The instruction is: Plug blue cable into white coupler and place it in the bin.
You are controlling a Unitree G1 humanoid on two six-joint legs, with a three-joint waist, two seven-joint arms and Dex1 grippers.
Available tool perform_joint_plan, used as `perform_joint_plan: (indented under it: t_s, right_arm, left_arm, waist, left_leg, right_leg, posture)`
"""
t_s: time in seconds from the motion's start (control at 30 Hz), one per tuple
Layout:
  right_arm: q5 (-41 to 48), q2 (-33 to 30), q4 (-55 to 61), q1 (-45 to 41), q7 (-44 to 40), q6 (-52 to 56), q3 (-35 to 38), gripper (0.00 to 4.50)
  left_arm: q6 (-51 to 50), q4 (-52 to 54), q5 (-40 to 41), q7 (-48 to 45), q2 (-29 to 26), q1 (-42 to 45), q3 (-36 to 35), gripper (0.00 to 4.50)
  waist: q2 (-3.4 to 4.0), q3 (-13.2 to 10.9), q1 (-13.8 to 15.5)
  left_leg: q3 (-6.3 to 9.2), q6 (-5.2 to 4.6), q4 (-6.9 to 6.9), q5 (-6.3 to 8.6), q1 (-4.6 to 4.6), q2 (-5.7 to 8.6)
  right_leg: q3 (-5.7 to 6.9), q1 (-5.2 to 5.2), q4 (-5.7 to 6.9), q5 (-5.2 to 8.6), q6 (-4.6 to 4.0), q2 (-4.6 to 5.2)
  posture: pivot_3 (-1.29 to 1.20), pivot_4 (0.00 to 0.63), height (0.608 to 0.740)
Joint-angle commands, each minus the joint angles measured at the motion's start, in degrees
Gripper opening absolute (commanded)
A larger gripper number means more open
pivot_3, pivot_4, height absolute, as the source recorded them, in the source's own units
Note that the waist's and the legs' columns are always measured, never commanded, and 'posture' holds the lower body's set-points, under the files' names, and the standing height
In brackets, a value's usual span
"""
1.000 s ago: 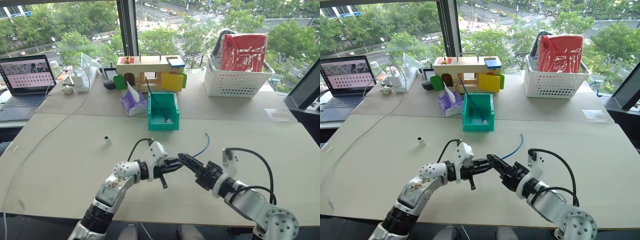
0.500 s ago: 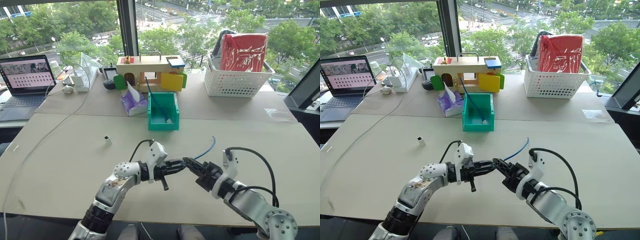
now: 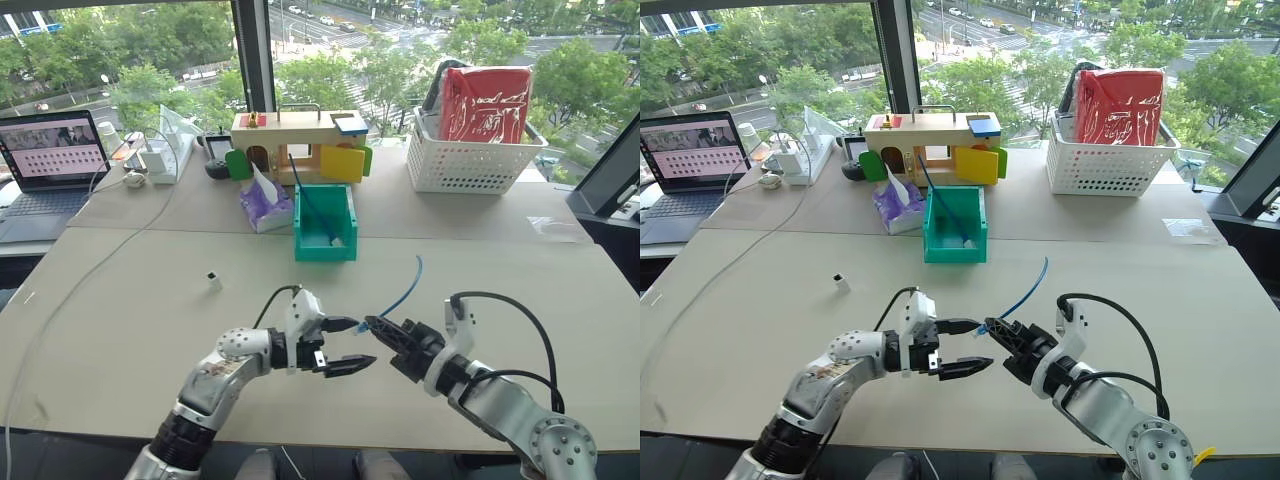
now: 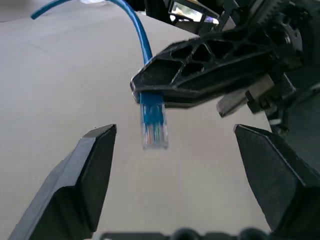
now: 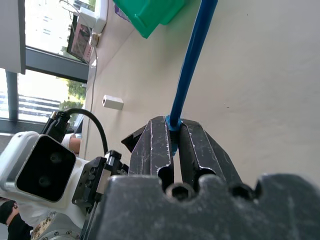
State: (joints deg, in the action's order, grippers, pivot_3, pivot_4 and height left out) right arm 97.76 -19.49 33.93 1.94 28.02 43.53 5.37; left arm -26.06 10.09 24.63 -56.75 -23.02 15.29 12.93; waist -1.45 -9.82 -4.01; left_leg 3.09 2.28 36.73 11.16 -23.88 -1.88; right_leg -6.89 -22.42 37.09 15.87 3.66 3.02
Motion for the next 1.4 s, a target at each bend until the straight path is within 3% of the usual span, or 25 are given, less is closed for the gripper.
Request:
perform_joint_plan:
  t_s: [0.03,0.17,0.3,0.5,0.7,0.93,1.2,1.4]
  right_arm:
    - [-0.45,-0.28,1.95,0.49,-1.63,-3.78,1.9,0.0]
    - [-1.73,-0.65,-0.37,-1.81,-2.68,-5.33,1.88,0.0]
    - [-0.82,-0.88,-2.78,-3.55,-3.77,-4.6,0.47,0.0]
    - [0.07,-1.31,-5.88,-5.9,-6.07,-2.87,-1.49,0.0]
    - [-0.45,-1.91,-4.52,-5.07,-6.34,-3.31,-1.62,0.0]
    - [-1.26,-1.95,-2.09,-3.06,-5.28,-5.19,-0.45,0.0]
    - [-1.87,-2.34,1.13,0.07,-2.81,-7.5,0.82,0.0]
    - [-2.72,-1.67,2.41,1.21,-2.0,-9.49,1.22,0.0]
  left_arm:
    - [1.34,4.76,3.83,-2.42,-5.33,-4.85,-7.8,4.41]
    - [5.27,5.77,2.67,-2.59,-10.96,-12.3,-14.07,4.41]
    - [8.16,5.17,4.71,-1.72,-13.84,-20.2,-24.86,4.41]
    - [18.06,-3.88,-0.39,3.96,-12.09,-21.21,-31.04,4.41]
    - [27.21,-20.6,-5.38,4.67,-12.79,-13.98,-30.29,4.41]
    - [35.54,-42.87,-11.59,7.38,-13.38,1.18,-27.58,4.41]
    - [39.86,-61.08,-14.8,-0.78,-12.56,14.93,-21.94,4.41]
    - [41.54,-68.66,-16.36,-4.87,-14.02,20.46,-20.6,4.41]
  waist:
    - [0.0,0.0,-0.04]
    - [0.0,0.0,0.03]
    - [0.0,-0.01,0.25]
    - [-0.01,-0.01,0.72]
    - [-0.05,0.0,0.98]
    - [-0.13,0.02,1.51]
    - [-0.17,0.05,1.59]
    - [-0.17,0.06,1.45]
  left_leg:
    - [0.0,0.0,0.0,0.0,0.0,0.0]
    - [-0.07,-0.05,-0.12,0.03,0.01,-0.03]
    - [-0.07,-0.05,-0.13,0.03,0.01,-0.03]
    - [-0.08,-0.05,-0.18,0.03,0.02,-0.01]
    - [-0.09,-0.04,-0.19,0.03,0.01,-0.04]
    - [-0.06,-0.04,-0.19,0.02,0.0,-0.02]
    - [-0.05,-0.04,-0.19,0.02,0.02,0.01]
    - [-0.05,-0.04,-0.19,0.02,0.04,0.02]
  right_leg:
    - [-0.01,0.0,-0.01,0.0,-0.01,0.0]
    - [-0.05,-0.05,-0.03,0.0,-0.15,0.02]
    - [-0.02,-0.07,-0.03,-0.03,-0.23,0.05]
    - [0.0,-0.1,-0.03,-0.01,-0.31,0.08]
    - [0.02,-0.1,-0.02,-0.01,-0.31,0.04]
    - [0.06,-0.1,-0.01,-0.01,-0.29,0.04]
    - [0.07,-0.03,0.01,-0.02,-0.27,0.05]
    - [0.07,-0.01,0.02,-0.02,-0.27,0.05]
  posture:
    - [0.0,0.15,0.74]
    - [0.0,0.15,0.74]
    - [0.0,0.15,0.74]
    - [0.0,0.15,0.74]
    - [0.0,0.15,0.74]
    - [0.0,0.15,0.74]
    - [0.0,0.15,0.74]
    - [0.0,0.15,0.74]
